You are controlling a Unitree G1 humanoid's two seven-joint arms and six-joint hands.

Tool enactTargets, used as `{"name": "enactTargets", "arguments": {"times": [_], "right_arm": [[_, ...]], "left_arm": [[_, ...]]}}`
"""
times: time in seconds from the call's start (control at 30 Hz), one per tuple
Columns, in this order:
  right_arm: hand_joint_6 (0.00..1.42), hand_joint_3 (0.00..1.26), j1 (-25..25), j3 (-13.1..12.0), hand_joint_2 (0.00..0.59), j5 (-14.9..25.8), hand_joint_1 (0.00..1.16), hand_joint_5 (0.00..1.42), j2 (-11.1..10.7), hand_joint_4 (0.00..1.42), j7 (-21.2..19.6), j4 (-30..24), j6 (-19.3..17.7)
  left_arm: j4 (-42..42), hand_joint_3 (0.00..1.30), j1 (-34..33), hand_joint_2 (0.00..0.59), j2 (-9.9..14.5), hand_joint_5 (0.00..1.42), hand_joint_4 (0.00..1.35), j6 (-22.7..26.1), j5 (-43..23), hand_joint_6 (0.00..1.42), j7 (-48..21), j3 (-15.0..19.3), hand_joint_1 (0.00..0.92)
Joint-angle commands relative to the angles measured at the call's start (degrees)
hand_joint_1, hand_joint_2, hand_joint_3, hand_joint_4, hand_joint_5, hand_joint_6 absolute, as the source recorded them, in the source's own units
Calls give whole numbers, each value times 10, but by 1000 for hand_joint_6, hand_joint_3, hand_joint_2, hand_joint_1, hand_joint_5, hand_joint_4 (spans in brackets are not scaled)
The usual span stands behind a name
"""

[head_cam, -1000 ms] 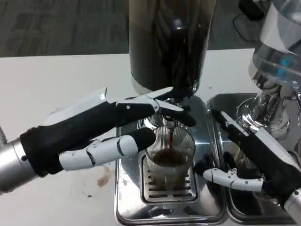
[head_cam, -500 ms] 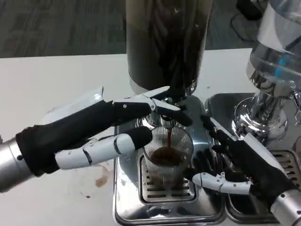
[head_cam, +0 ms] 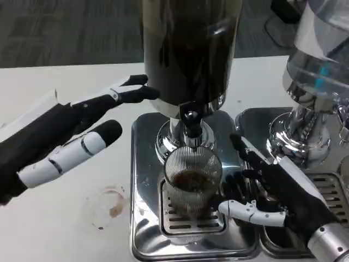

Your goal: Grasp the cup under the faucet to collect the drink, then remove the cup.

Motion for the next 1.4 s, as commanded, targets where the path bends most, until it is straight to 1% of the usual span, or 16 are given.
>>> {"name": "enactTargets", "arguments": {"times": [0.03,0.1,0.17,0.27,0.37,0.6,0.67,0.77,0.83,0.9,1.0,1.07,1.17,1.27,1.4], "right_arm": [[105,0,-2,4,153,4,714,0,3,0,-1,6,-8],[105,0,-2,5,155,2,711,0,5,0,-4,5,-10],[106,0,0,6,155,2,710,0,8,0,-5,3,-10],[108,0,2,10,156,2,708,0,11,0,-6,2,-13],[122,0,3,13,157,3,705,0,11,0,-6,4,-16],[125,0,7,18,153,6,707,0,8,0,2,-4,-10],[116,0,6,19,146,8,725,0,7,0,7,-4,-9],[92,0,1,24,144,3,733,0,11,0,2,2,-16],[74,0,-3,32,143,-4,736,0,19,0,-7,12,-17],[57,0,-3,39,136,-18,743,0,26,0,-26,19,-24],[40,0,-4,43,127,-25,747,0,43,0,-49,28,-31],[39,0,-6,47,124,-33,749,0,50,0,-61,31,-34],[38,0,-13,52,123,-37,754,0,56,0,-64,41,-35],[36,0,-16,56,114,-35,772,0,63,0,-68,52,-45],[41,0,-14,62,114,-37,775,0,75,0,-83,68,-59]], "left_arm": [[-12,152,50,245,-35,53,0,-23,35,0,57,38,0],[-14,145,69,245,-51,49,0,-28,44,0,80,50,0],[-8,142,96,244,-81,48,0,-43,62,0,116,68,0],[0,151,123,248,-112,54,0,-68,88,0,157,87,0],[16,165,144,249,-125,66,0,-89,116,0,183,99,0],[84,169,162,247,-120,69,0,-127,151,0,205,103,0],[103,172,164,246,-118,69,0,-135,156,0,207,101,0],[131,183,166,244,-111,76,0,-136,158,0,204,98,0],[147,194,160,247,-105,87,0,-133,152,0,201,97,0],[154,197,158,248,-101,90,0,-129,150,0,200,97,0],[159,202,156,248,-93,92,0,-122,144,0,198,95,0],[160,204,155,247,-90,95,0,-116,141,0,196,94,0],[164,216,151,247,-84,105,0,-112,138,0,191,90,0],[166,230,148,247,-82,124,0,-110,137,0,190,86,0],[167,247,146,247,-78,132,0,-109,135,0,190,86,0]]}}
